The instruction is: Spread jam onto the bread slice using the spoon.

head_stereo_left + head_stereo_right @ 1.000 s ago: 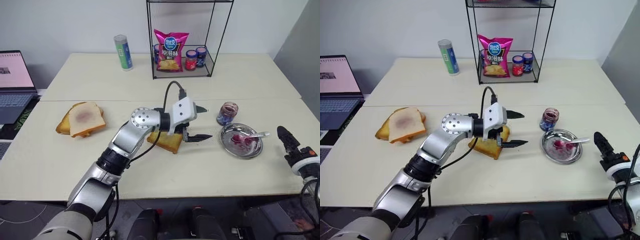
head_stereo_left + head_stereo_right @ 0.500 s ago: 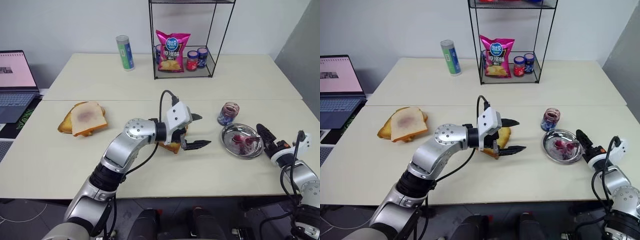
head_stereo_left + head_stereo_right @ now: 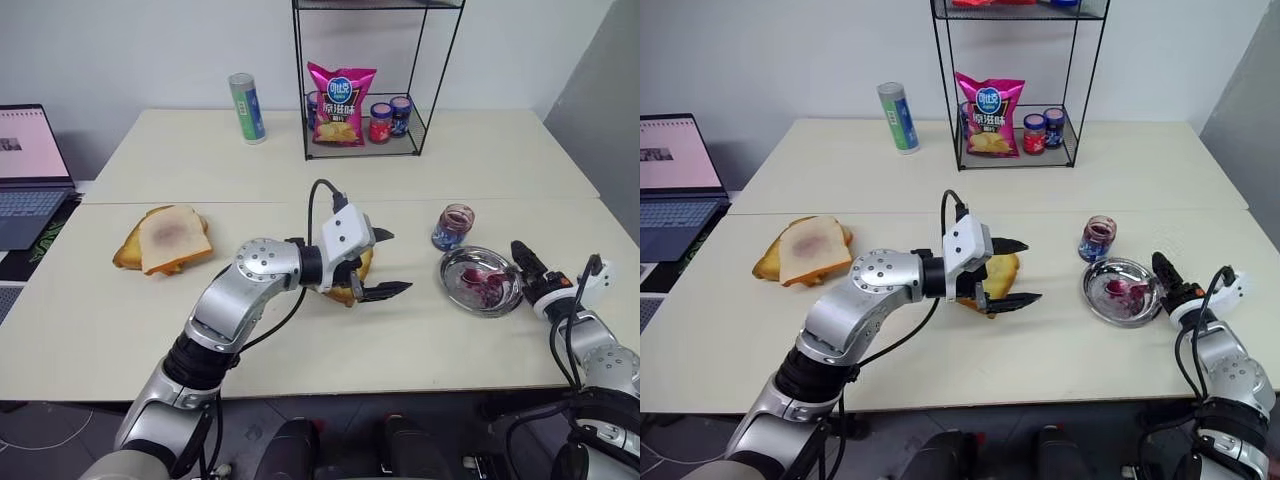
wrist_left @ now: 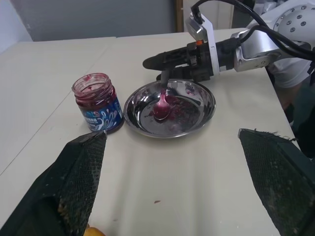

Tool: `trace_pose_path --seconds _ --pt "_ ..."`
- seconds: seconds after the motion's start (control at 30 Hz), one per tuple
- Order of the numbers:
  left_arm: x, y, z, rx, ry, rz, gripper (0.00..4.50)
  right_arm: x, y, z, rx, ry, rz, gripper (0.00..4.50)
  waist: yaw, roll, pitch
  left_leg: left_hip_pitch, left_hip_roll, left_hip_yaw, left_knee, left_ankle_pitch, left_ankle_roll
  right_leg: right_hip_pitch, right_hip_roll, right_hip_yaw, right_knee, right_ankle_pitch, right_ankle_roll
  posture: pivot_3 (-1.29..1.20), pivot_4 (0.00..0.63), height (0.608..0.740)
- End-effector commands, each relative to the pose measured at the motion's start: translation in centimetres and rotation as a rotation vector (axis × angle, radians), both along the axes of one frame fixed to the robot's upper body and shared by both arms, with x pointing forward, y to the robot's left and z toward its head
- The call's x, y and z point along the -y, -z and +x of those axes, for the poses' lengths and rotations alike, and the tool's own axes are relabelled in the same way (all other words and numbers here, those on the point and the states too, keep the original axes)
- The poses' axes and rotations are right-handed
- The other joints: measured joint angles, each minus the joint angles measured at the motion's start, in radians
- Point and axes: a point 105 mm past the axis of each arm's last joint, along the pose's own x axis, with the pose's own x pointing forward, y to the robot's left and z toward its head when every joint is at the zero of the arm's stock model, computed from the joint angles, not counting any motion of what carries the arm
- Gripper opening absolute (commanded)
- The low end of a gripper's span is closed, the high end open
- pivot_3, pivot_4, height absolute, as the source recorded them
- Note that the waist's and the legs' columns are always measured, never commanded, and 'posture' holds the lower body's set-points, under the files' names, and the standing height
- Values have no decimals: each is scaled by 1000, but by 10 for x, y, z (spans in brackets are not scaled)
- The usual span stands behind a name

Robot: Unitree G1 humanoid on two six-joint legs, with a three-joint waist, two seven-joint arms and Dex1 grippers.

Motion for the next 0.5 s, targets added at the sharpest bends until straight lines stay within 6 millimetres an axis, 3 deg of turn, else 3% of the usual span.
trace_pose_path --seconds 0.03,0.17,0.4,0.5 --pt "-2 -9 0 41 4 -20 4500 2 -3 -1 16 -14 -8 2493 0 0 0 0 0 0 0 0 0 0 0 0 0 0 0 0 150 740" --pt "-5 -9 1 45 2 -18 4500 1 -2 -2 13 -28 -20 1500 1 0 0 0 0 0 0 0 0 0 0 0 0 0 0 0 150 740" --pt "-3 -6 0 49 1 -26 4500 17 -13 -3 35 6 -51 66 4 0 0 0 0 1 3 -1 1 1 0 0 0 1 1 0 150 740" --pt "-10 -9 5 54 -30 -33 4500 13 -25 -5 58 -37 -76 5 9 0 0 -1 0 0 5 -1 2 2 -1 0 0 1 1 0 150 740"
